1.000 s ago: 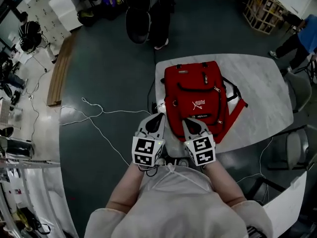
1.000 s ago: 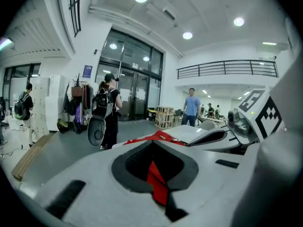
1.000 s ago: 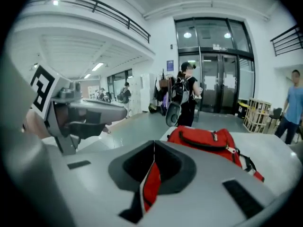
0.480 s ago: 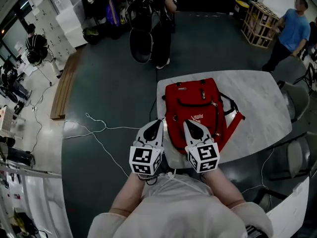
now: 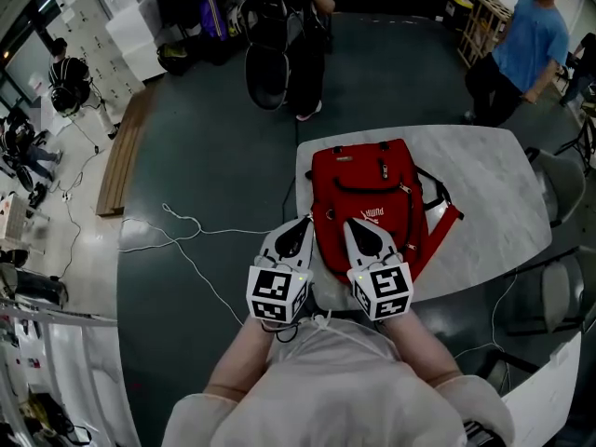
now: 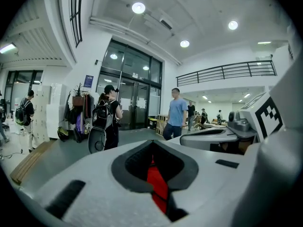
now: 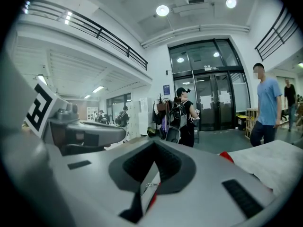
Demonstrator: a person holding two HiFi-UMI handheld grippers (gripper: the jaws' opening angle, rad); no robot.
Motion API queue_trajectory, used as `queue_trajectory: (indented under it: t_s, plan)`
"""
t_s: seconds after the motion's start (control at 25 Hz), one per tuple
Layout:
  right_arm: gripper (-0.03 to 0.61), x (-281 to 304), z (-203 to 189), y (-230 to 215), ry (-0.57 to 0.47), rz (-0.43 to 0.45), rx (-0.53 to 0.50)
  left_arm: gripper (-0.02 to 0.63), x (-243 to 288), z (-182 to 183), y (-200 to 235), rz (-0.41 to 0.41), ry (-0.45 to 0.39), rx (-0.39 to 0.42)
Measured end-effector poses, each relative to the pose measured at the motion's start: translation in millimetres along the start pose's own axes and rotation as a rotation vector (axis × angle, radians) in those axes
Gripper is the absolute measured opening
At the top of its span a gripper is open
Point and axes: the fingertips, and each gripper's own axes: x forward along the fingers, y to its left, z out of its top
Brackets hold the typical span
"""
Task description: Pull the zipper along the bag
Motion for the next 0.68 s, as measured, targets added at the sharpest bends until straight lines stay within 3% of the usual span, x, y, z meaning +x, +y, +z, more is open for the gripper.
queue_trajectory:
  t_s: [0.68]
  plan:
    - [0.026,8.0,-0.1,1.6,0.001,0.018,-0.011,0.020,8.7,-5.5,2.5,-0.005,0.017,0.023]
